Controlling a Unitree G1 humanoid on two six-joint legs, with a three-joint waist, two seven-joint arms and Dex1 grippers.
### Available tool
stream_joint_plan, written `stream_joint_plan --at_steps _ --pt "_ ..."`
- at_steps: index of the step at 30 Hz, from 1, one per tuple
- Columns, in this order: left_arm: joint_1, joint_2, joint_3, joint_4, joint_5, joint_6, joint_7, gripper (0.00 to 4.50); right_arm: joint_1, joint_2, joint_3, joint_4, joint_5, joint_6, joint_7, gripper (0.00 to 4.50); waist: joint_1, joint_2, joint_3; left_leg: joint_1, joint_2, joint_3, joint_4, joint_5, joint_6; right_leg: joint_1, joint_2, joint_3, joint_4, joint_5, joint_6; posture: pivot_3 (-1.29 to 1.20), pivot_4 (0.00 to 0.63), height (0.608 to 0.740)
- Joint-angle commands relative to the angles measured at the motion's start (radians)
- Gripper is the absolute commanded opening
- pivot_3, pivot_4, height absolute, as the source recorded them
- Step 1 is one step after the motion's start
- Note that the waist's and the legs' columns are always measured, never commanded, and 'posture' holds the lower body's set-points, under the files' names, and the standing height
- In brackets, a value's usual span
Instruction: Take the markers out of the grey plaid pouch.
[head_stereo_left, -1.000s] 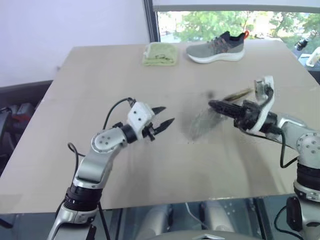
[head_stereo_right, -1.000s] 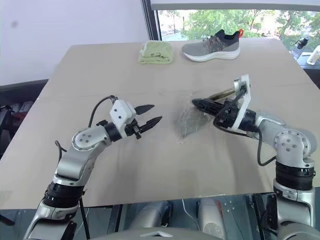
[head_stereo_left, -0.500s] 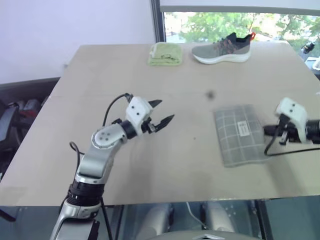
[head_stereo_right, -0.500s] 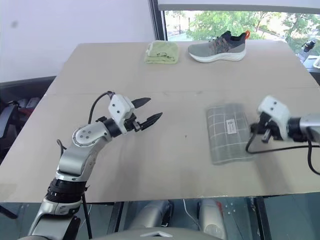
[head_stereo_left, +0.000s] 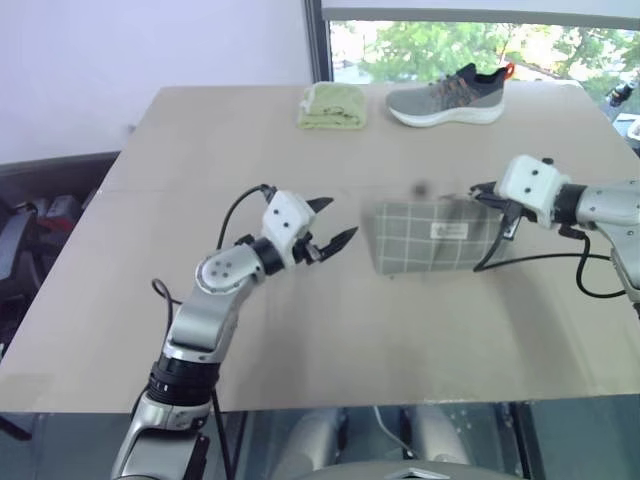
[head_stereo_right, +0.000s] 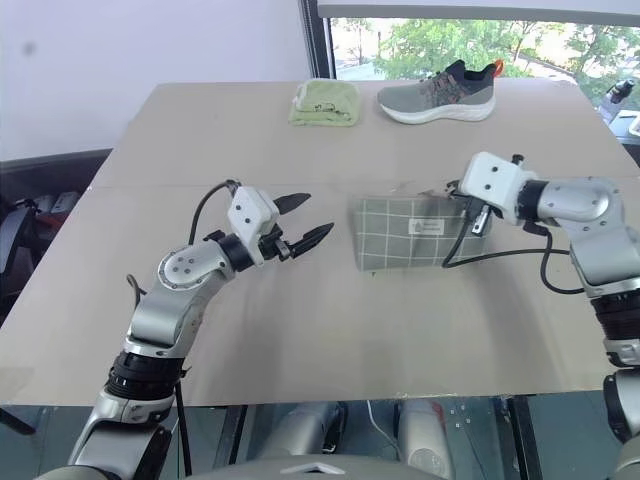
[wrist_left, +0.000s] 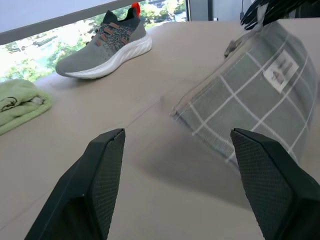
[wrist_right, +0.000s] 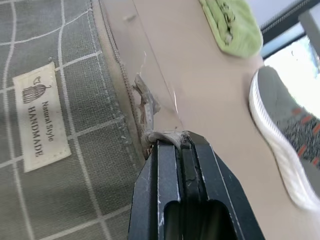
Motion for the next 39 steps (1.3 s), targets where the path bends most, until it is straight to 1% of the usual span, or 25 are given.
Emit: stream_joint_plan --at_steps 1,3,6,12,18,21,26,30,32,34,35,37,39 --pt "-0.033 -0.057 0.057 -0.052 -0.146 0.148 0.038 3.47 -0.045 0.031 -0.014 -0.003 -0.012 -0.052 -0.001 0.00 -0.002 0.000 0.000 0.000 0.000 0.000 0.000 0.000 0.000 0.000 0.000 0.000 0.001 0.000 0.000 0.00 0.150 0.740" --pt "-0.024 -0.061 0.060 -0.060 -0.213 0.242 0.022 3.47 -0.044 0.040 -0.015 0.003 -0.024 -0.066 0.006 0.00 -0.002 0.000 0.000 0.000 0.000 -0.001 0.000 0.000 0.000 0.000 0.000 -0.001 0.001 0.000 0.000 0.00 0.150 0.740" --pt "-0.007 -0.063 0.067 -0.039 -0.274 0.328 0.012 3.47 -0.046 0.047 -0.020 0.007 -0.026 -0.084 0.008 0.00 -0.010 0.000 0.000 0.000 0.000 -0.001 0.000 0.000 0.000 0.000 0.000 0.000 0.000 0.000 0.000 0.00 0.150 0.740" --pt "-0.009 -0.048 0.065 0.026 -0.297 0.390 0.001 3.47 -0.038 0.054 -0.036 -0.010 -0.020 -0.078 0.010 0.00 -0.011 0.000 0.000 0.001 0.000 -0.001 0.000 0.000 0.000 0.000 0.001 0.000 0.001 0.000 0.000 0.00 0.150 0.740" --pt "-0.041 -0.080 0.015 0.092 -0.262 0.361 -0.021 3.47 -0.009 0.064 -0.046 -0.053 -0.001 -0.062 0.006 0.00 -0.010 0.000 0.000 0.001 0.000 -0.001 0.000 0.000 0.000 0.000 0.001 0.000 0.001 0.000 0.000 0.00 0.150 0.740" --pt "-0.077 -0.107 0.010 0.130 -0.256 0.355 -0.019 3.47 0.009 0.066 -0.047 -0.083 0.000 -0.041 0.005 0.00 -0.009 0.000 0.000 0.000 0.000 -0.001 0.001 0.000 0.000 0.000 0.001 -0.001 0.001 0.000 0.000 0.00 0.150 0.740" --pt "-0.121 -0.147 0.016 0.210 -0.233 0.297 -0.014 3.47 0.031 0.068 -0.058 -0.115 0.003 -0.014 -0.001 0.00 -0.011 0.000 0.000 0.000 0.000 -0.001 0.001 0.000 0.000 0.000 0.000 0.000 0.001 0.000 0.000 0.00 0.150 0.740" --pt "-0.138 -0.161 0.032 0.237 -0.235 0.290 -0.009 2.49 0.039 0.062 -0.069 -0.137 0.012 0.007 -0.001 0.00 -0.011 0.000 0.000 0.000 0.000 -0.001 0.001 0.000 0.000 0.000 0.000 0.000 0.001 0.000 0.000 0.00 0.150 0.740" --pt "-0.131 -0.157 0.031 0.228 -0.235 0.290 -0.013 1.40 0.042 0.059 -0.076 -0.140 0.017 0.017 0.000 0.00 -0.011 0.000 0.000 0.000 0.000 -0.001 0.001 0.000 0.000 0.000 0.000 0.000 0.001 0.000 0.000 0.00 0.150 0.740" --pt "-0.121 -0.148 0.029 0.217 -0.230 0.284 -0.016 0.45 0.048 0.061 -0.089 -0.144 0.024 0.041 -0.008 0.00 -0.010 0.000 0.000 0.000 0.000 -0.001 0.001 0.000 0.000 0.000 0.000 0.000 0.001 0.000 0.000 0.00 0.150 0.740" --pt "-0.117 -0.143 0.026 0.211 -0.223 0.276 -0.019 0.11 0.052 0.064 -0.098 -0.147 0.032 0.061 -0.012 0.00 -0.010 0.000 0.000 0.000 0.000 -0.001 0.001 0.000 0.000 0.000 0.000 0.000 0.001 0.000 0.000 0.00 0.150 0.740" --pt "-0.111 -0.125 0.015 0.194 -0.199 0.243 -0.028 0.11 0.060 0.067 -0.122 -0.158 0.071 0.116 -0.006 0.00 -0.011 0.000 0.000 0.000 0.000 -0.001 0.001 0.000 0.000 0.000 0.000 0.000 0.001 0.000 0.000 0.00 0.150 0.740" --pt "-0.111 -0.105 0.004 0.179 -0.153 0.174 -0.029 0.11 0.067 0.070 -0.161 -0.184 0.141 0.209 -0.002 0.00 -0.010 0.000 0.000 0.000 0.000 -0.001 0.001 0.000 0.000 0.000 0.000 0.000 0.001 0.000 0.000 0.00 0.150 0.740"
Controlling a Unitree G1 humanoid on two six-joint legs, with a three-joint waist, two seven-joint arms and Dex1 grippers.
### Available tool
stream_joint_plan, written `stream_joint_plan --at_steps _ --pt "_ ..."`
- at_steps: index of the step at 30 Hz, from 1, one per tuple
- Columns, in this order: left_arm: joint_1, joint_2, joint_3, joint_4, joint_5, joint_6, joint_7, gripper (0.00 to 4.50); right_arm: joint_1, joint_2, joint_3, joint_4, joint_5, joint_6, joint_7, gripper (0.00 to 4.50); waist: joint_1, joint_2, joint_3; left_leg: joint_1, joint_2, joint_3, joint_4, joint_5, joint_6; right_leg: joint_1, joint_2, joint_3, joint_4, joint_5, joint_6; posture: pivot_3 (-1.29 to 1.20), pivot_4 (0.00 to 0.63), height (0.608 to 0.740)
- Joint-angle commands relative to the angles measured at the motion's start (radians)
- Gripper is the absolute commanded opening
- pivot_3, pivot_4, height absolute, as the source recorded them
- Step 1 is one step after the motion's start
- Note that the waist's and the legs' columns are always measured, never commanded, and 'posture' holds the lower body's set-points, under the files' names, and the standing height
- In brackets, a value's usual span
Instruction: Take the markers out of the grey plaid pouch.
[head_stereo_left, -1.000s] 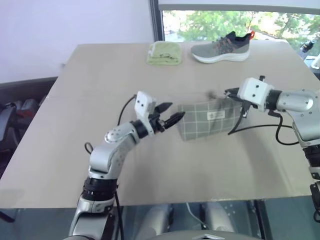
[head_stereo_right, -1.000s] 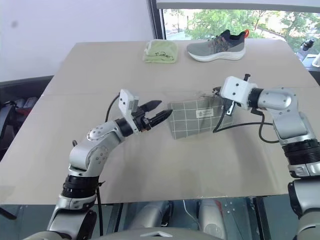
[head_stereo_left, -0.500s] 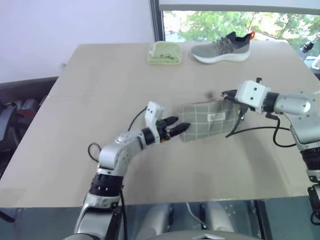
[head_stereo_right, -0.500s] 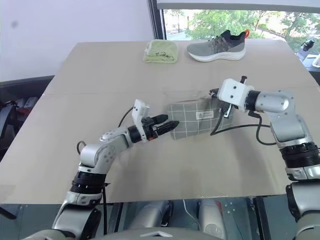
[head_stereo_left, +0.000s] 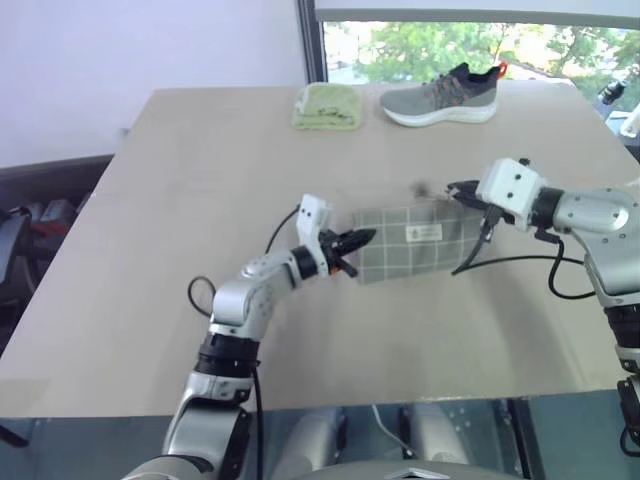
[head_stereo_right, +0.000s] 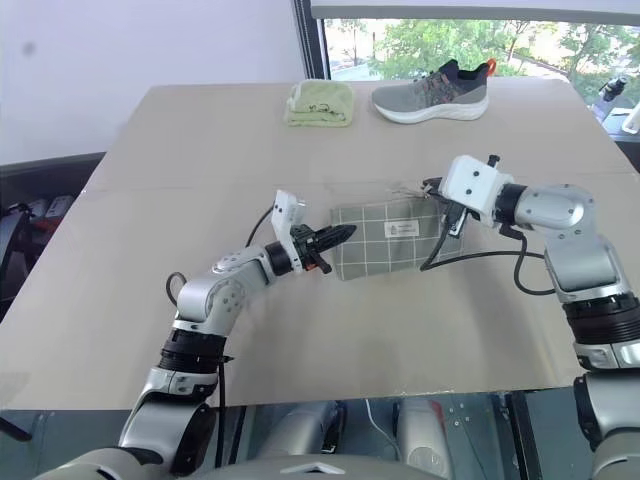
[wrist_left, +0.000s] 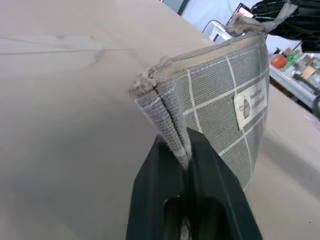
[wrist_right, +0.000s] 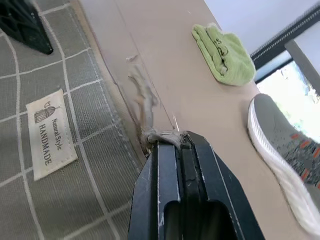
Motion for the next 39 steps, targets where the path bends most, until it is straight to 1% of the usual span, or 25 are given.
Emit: stream_joint_plan --at_steps 1,5,6,7,9,10,12,15,20,22,24,25,26,27,28,29,33,36,39 --pt "-0.004 0.039 -0.011 -0.066 0.085 -0.137 -0.009 0.11 -0.002 -0.004 -0.104 -0.074 0.126 0.145 0.005 0.00 0.000 0.000 0.000 0.000 0.000 0.000 0.000 0.000 0.000 0.000 0.000 0.000 0.000 0.000 0.000 0.00 0.150 0.740" --pt "0.001 0.095 -0.022 -0.124 0.183 -0.269 -0.005 0.11 0.009 -0.054 -0.157 -0.100 0.209 0.295 0.037 0.00 0.002 0.000 0.000 0.000 0.000 0.000 0.000 0.000 0.000 0.000 -0.002 0.000 -0.001 0.000 0.000 0.00 0.150 0.740" --pt "0.005 0.112 -0.027 -0.141 0.207 -0.301 -0.007 0.00 0.015 -0.064 -0.165 -0.105 0.221 0.313 0.042 0.60 0.002 0.000 0.000 0.000 0.000 0.000 0.000 0.000 0.000 0.000 -0.002 0.000 -0.001 0.000 0.000 0.00 0.150 0.740" --pt "0.008 0.127 -0.034 -0.154 0.233 -0.336 -0.010 0.00 0.021 -0.069 -0.174 -0.107 0.227 0.325 0.036 0.90 0.003 0.000 0.000 -0.001 0.000 0.000 0.000 0.000 0.000 0.000 -0.002 0.000 -0.001 0.000 0.000 0.00 0.150 0.740" --pt "0.015 0.153 -0.049 -0.171 0.282 -0.402 -0.011 0.00 0.032 -0.082 -0.184 -0.113 0.241 0.357 0.034 1.83 0.003 0.000 0.000 -0.001 0.000 0.000 -0.001 0.000 0.000 0.000 -0.002 0.000 -0.001 0.000 0.000 0.00 0.150 0.740" --pt "0.027 0.178 -0.064 -0.186 0.337 -0.478 -0.008 0.00 0.047 -0.095 -0.191 -0.126 0.263 0.383 0.053 2.41 0.003 0.000 0.000 -0.001 0.000 0.000 -0.001 0.000 0.000 0.000 -0.003 0.000 -0.001 0.000 0.000 0.00 0.150 0.740" --pt "0.054 0.219 -0.086 -0.215 0.431 -0.607 0.000 0.00 0.056 -0.110 -0.222 -0.160 0.339 0.469 0.081 3.30 0.003 0.000 0.000 -0.001 0.000 0.000 -0.001 0.000 0.000 0.000 -0.003 0.000 -0.001 0.000 0.000 0.00 0.150 0.740" --pt "0.086 0.242 -0.081 -0.244 0.503 -0.713 0.043 0.00 0.037 -0.119 -0.270 -0.208 0.457 0.577 0.098 3.30 0.002 0.000 0.000 0.000 0.000 0.001 -0.002 0.000 0.000 0.000 -0.003 0.001 -0.002 0.000 0.000 0.00 0.150 0.740" --pt "0.087 0.240 -0.041 -0.210 0.650 -0.862 0.197 0.00 -0.031 -0.032 -0.287 -0.242 0.555 0.631 0.025 3.30 0.003 0.000 0.000 0.000 0.000 0.001 -0.002 0.000 0.000 0.000 -0.003 0.001 -0.001 0.000 0.000 0.00 0.150 0.740" --pt "0.078 0.226 -0.032 -0.205 0.683 -0.878 0.249 0.00 -0.051 -0.002 -0.281 -0.246 0.574 0.637 0.006 2.79 0.006 0.000 0.000 0.000 0.000 0.000 -0.002 0.000 0.000 0.000 -0.003 0.000 -0.001 0.000 0.000 0.00 0.150 0.740" --pt "0.089 0.224 -0.042 -0.210 0.709 -0.900 0.268 0.00 -0.063 0.020 -0.275 -0.249 0.588 0.638 -0.003 2.09 0.009 0.000 0.000 0.000 0.000 0.000 -0.002 0.000 0.000 0.000 -0.003 0.000 -0.001 0.000 0.000 0.00 0.150 0.740" --pt "0.099 0.227 -0.050 -0.214 0.719 -0.911 0.271 0.00 -0.066 0.029 -0.272 -0.252 0.596 0.640 -0.006 1.59 0.010 0.000 0.000 -0.001 -0.001 0.000 -0.002 0.000 0.000 0.000 -0.004 0.000 -0.001 0.000 0.000 0.00 0.150 0.740" --pt "0.125 0.231 -0.063 -0.219 0.723 -0.919 0.265 0.00 -0.061 0.045 -0.255 -0.265 0.602 0.643 -0.009 1.24 0.011 0.000 0.000 -0.001 -0.001 0.000 -0.002 0.000 0.000 0.000 -0.004 0.000 -0.001 0.000 0.000 0.00 0.150 0.740" --pt "0.149 0.237 -0.076 -0.219 0.721 -0.928 0.251 0.00 -0.051 0.059 -0.229 -0.279 0.599 0.640 -0.010 0.76 0.011 0.000 0.000 -0.001 -0.001 0.000 -0.002 0.000 0.000 0.000 -0.004 0.000 -0.002 0.000 0.000 0.00 0.150 0.740" --pt "0.171 0.244 -0.088 -0.218 0.718 -0.934 0.237 0.00 -0.037 0.076 -0.198 -0.292 0.582 0.626 -0.012 0.15 0.009 0.000 0.000 -0.001 -0.001 0.000 -0.003 0.000 0.000 0.000 -0.004 0.000 -0.002 0.000 0.000 0.00 0.150 0.740" --pt "0.186 0.247 -0.094 -0.218 0.715 -0.935 0.228 0.00 -0.027 0.089 -0.173 -0.299 0.566 0.612 -0.016 0.06 0.005 0.000 0.000 -0.001 -0.001 0.001 -0.003 0.000 0.000 -0.001 -0.004 0.000 -0.002 0.000 0.000 0.00 0.150 0.740" --pt "0.208 0.249 -0.109 -0.206 0.682 -0.923 0.190 0.00 -0.013 0.130 -0.076 -0.265 0.472 0.533 -0.023 0.06 0.005 0.000 0.000 -0.001 -0.001 0.000 -0.003 0.000 0.000 -0.001 -0.004 -0.001 0.000 0.000 0.000 0.00 0.150 0.740" --pt "0.217 0.237 -0.107 -0.196 0.656 -0.908 0.178 0.00 -0.010 0.158 -0.042 -0.224 0.432 0.496 -0.028 0.06 0.005 0.000 0.000 0.000 -0.001 0.000 -0.002 0.000 0.000 0.000 -0.004 -0.001 0.001 0.000 0.000 0.00 0.150 0.740" --pt "0.219 0.232 -0.106 -0.191 0.653 -0.905 0.176 0.00 0.001 0.160 -0.015 -0.200 0.391 0.463 -0.015 0.06 0.005 0.000 0.000 0.000 -0.001 0.000 -0.002 0.000 0.000 0.000 -0.004 -0.001 0.000 0.000 0.000 0.00 0.150 0.740"
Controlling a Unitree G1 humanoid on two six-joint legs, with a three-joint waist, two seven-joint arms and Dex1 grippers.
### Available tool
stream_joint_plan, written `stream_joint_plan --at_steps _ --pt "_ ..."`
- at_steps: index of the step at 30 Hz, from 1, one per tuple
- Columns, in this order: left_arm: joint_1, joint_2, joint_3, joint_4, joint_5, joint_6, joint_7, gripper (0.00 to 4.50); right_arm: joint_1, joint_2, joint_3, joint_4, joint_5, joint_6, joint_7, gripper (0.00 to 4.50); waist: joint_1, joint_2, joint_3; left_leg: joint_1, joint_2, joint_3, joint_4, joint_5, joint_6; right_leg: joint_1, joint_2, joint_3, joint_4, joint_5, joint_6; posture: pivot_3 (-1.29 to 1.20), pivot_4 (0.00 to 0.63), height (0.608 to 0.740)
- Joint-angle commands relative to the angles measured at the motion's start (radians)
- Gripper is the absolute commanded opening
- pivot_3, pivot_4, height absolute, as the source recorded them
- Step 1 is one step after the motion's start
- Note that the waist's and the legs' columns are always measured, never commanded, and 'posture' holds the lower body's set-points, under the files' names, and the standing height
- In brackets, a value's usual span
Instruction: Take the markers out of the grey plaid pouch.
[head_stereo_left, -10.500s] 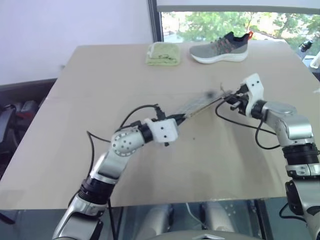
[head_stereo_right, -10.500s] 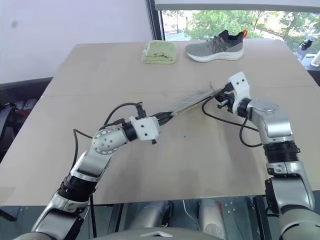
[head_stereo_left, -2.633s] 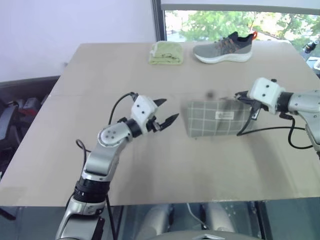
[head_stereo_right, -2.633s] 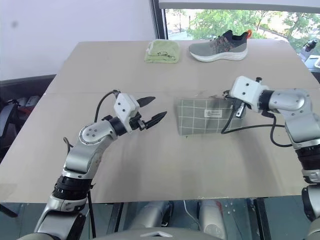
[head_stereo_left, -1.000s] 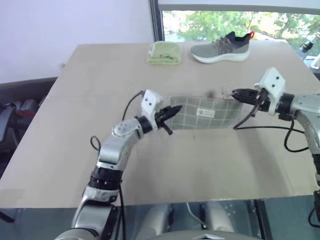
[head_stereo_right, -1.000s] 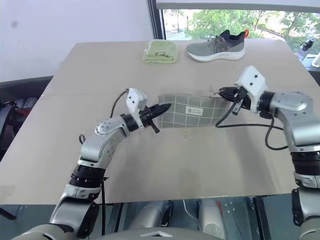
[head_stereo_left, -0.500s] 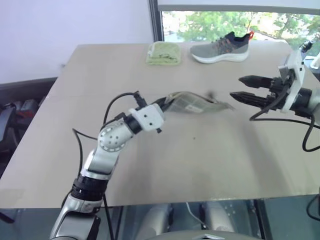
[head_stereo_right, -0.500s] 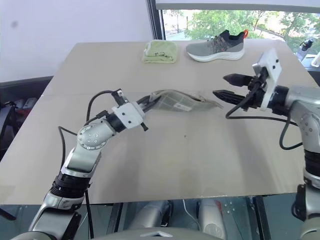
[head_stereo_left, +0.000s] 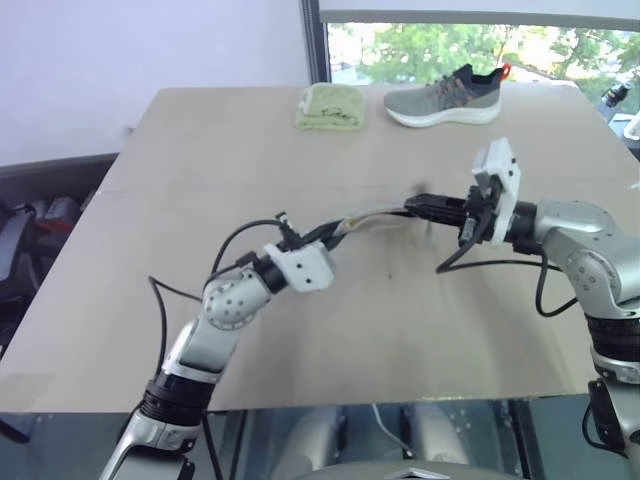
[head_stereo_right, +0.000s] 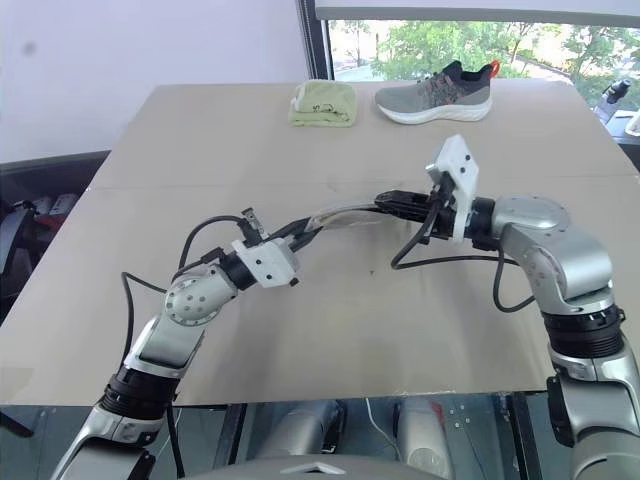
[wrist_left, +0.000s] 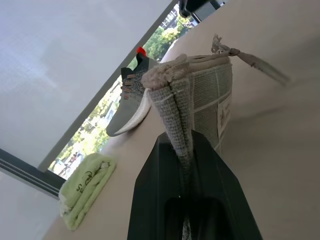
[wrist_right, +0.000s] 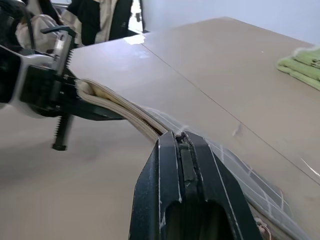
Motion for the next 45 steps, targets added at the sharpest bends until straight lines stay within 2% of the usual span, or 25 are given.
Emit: stream_joint_plan --at_steps 1,11,18,23,33,39,42,45 --pt "0.000 -0.002 0.006 -0.007 -0.020 -0.009 -0.003 0.00 0.007 -0.003 0.020 0.008 -0.043 -0.057 0.015 0.06 -0.001 0.000 0.000 0.000 0.000 0.000 0.000 0.000 0.000 0.000 0.000 0.000 0.000 0.000 0.000 0.00 0.150 0.740" --pt "0.009 -0.021 -0.003 -0.018 -0.031 -0.012 -0.021 0.00 0.002 0.045 0.026 0.061 -0.079 -0.071 -0.016 0.06 -0.004 0.000 0.000 0.000 0.000 0.000 0.000 0.000 0.000 0.000 0.000 0.000 0.000 0.000 0.000 0.00 0.150 0.740" --pt "0.000 -0.034 0.002 -0.018 -0.054 -0.007 -0.027 0.00 0.005 0.046 0.075 0.075 -0.129 -0.089 0.012 0.06 -0.004 0.000 0.000 0.000 0.000 0.000 0.000 0.000 0.000 0.000 0.000 0.000 -0.001 0.000 0.000 0.00 0.150 0.740" --pt "-0.024 -0.081 0.019 -0.020 -0.118 0.089 -0.027 0.00 0.014 0.031 0.168 0.133 -0.259 -0.210 0.036 0.06 -0.004 0.000 0.000 0.000 0.000 0.000 0.000 0.000 0.000 0.000 0.001 0.000 0.000 0.000 0.000 0.00 0.150 0.740" --pt "-0.020 -0.107 0.012 -0.056 -0.215 0.206 -0.069 0.00 -0.003 0.049 0.167 0.164 -0.300 -0.246 0.036 0.06 -0.005 0.000 0.000 0.000 0.000 0.000 0.000 0.000 0.000 0.000 0.004 0.000 0.000 0.000 0.000 0.00 0.150 0.740" --pt "-0.018 -0.124 -0.012 -0.082 -0.268 0.254 -0.120 0.00 -0.014 0.055 0.221 0.242 -0.443 -0.351 -0.021 0.06 -0.005 0.000 0.000 0.000 0.000 0.000 0.000 0.000 0.000 0.000 0.004 0.000 0.000 0.000 0.000 0.00 0.150 0.740" --pt "-0.031 -0.130 -0.012 -0.074 -0.271 0.262 -0.128 0.00 -0.021 0.077 0.253 0.232 -0.570 -0.298 -0.149 0.91 -0.008 0.000 0.000 0.000 0.000 0.000 0.001 0.000 0.000 0.000 0.004 0.000 0.000 0.000 0.000 0.00 0.150 0.740" --pt "-0.043 -0.134 -0.010 -0.060 -0.270 0.261 -0.130 0.00 -0.018 0.051 0.300 0.229 -0.634 -0.364 -0.131 1.83 -0.007 0.000 0.000 0.000 0.000 0.000 0.000 0.000 0.000 -0.001 0.004 0.001 0.000 0.000 0.000 0.00 0.150 0.740"
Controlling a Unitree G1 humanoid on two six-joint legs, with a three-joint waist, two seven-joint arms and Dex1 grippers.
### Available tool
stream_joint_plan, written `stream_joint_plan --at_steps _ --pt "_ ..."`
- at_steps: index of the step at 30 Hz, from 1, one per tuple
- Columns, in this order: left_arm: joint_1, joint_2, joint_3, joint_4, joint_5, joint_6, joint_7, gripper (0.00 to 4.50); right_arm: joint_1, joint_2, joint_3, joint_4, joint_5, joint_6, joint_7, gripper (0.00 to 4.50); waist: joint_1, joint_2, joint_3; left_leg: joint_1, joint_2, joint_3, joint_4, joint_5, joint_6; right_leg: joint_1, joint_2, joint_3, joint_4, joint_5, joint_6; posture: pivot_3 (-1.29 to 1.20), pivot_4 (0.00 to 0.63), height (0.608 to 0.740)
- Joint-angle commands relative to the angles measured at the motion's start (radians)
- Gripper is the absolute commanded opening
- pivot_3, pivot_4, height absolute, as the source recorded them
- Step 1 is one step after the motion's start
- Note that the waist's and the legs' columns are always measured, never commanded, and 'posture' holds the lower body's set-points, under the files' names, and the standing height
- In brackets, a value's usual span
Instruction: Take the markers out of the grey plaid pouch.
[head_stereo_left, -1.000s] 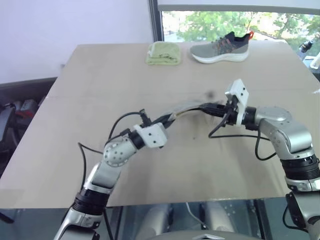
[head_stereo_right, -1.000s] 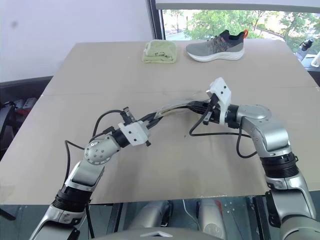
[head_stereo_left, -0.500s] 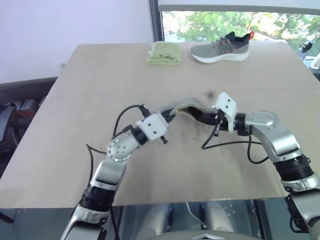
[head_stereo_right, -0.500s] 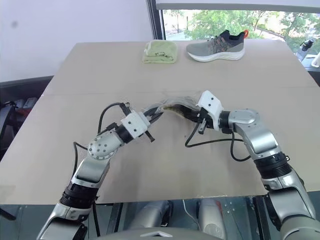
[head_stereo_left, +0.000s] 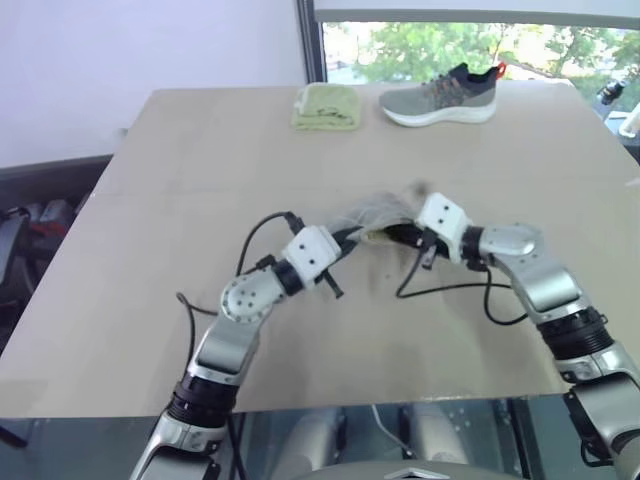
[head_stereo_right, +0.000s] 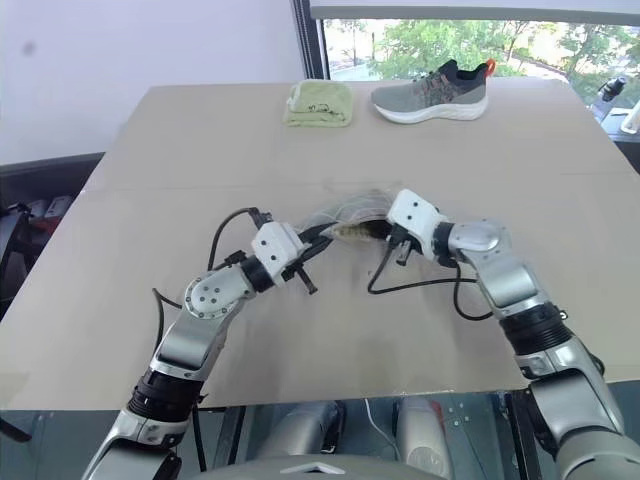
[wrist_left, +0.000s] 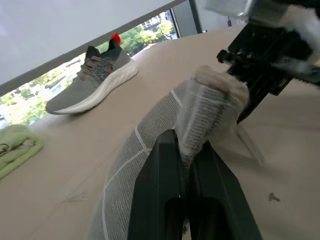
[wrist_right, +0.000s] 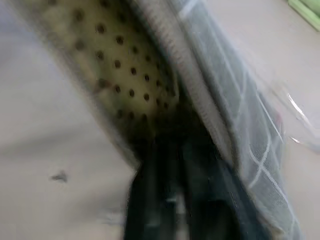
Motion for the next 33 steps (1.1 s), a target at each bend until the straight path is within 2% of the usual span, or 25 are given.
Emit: stream_joint_plan --at_steps 1,3,5,6,14,21,24,29,31,33 --pt "-0.033 -0.009 0.023 -0.036 -0.029 -0.025 0.001 0.00 -0.005 -0.043 0.038 -0.009 -0.110 -0.086 -0.016 2.05 0.002 0.000 0.000 0.000 0.000 0.000 0.000 0.000 0.000 0.000 0.000 0.000 0.000 0.000 0.000 0.00 0.150 0.740" --pt "-0.037 -0.013 0.024 -0.028 -0.028 -0.026 0.003 0.00 -0.001 -0.045 0.040 -0.002 -0.130 -0.125 -0.025 2.86 0.002 0.000 0.000 0.000 0.000 0.000 0.000 0.000 0.000 0.000 0.000 0.000 0.000 0.000 0.000 0.00 0.150 0.740" --pt "-0.037 -0.023 0.025 -0.023 -0.035 -0.022 0.009 0.00 -0.001 -0.051 0.045 0.013 -0.158 -0.156 -0.034 3.47 0.002 0.000 0.000 0.000 0.000 0.000 0.000 0.000 0.000 0.000 0.000 0.000 0.000 0.000 0.000 0.00 0.150 0.740" --pt "-0.039 -0.029 0.026 -0.019 -0.037 -0.019 0.012 0.00 -0.001 -0.053 0.044 0.020 -0.166 -0.167 -0.036 3.96 0.002 0.000 0.000 0.000 0.000 0.000 0.000 0.000 0.000 0.000 0.000 0.000 0.000 0.000 0.000 0.00 0.150 0.740" --pt "-0.054 -0.053 0.055 -0.007 -0.081 0.034 0.014 0.00 0.004 -0.063 -0.043 -0.001 -0.081 -0.120 0.027 3.96 0.002 0.000 0.000 0.000 0.000 0.000 0.000 0.000 0.000 0.000 0.001 0.000 0.000 0.000 0.000 0.00 0.150 0.740" --pt "-0.058 -0.049 0.082 0.003 -0.108 0.060 0.011 0.00 0.051 -0.103 -0.157 -0.094 0.063 0.055 0.097 3.96 0.004 0.000 0.000 0.000 0.000 0.000 0.000 0.000 0.000 0.001 0.000 0.000 -0.001 0.000 0.000 0.00 0.150 0.740" --pt "-0.060 -0.053 0.093 -0.002 -0.133 0.085 0.010 0.00 0.050 -0.113 -0.196 -0.118 0.099 0.096 0.100 3.07 0.000 0.000 0.000 0.000 0.000 0.000 0.000 0.000 0.000 0.001 0.000 0.000 0.000 0.000 0.000 0.00 0.150 0.740" --pt "-0.059 -0.046 0.091 -0.018 -0.150 0.110 0.001 0.00 0.023 -0.141 -0.246 -0.138 0.139 0.147 0.097 0.76 0.003 0.000 0.000 0.000 0.000 0.000 0.000 0.000 0.000 0.001 0.000 0.000 0.000 0.000 0.000 0.00 0.150 0.740" --pt "-0.055 -0.041 0.089 -0.024 -0.155 0.117 -0.004 0.00 0.001 -0.155 -0.269 -0.144 0.160 0.169 0.101 0.02 0.003 0.000 0.000 0.000 0.000 0.000 0.000 0.000 0.000 0.001 0.000 0.000 0.000 0.000 0.000 0.00 0.150 0.740" --pt "-0.053 -0.037 0.090 -0.029 -0.159 0.123 -0.008 0.00 -0.037 -0.151 -0.285 -0.157 0.192 0.189 0.102 0.02 0.003 0.000 0.000 0.000 0.000 0.000 0.000 0.000 0.000 0.001 0.000 0.000 0.000 0.000 0.000 0.00 0.150 0.740"
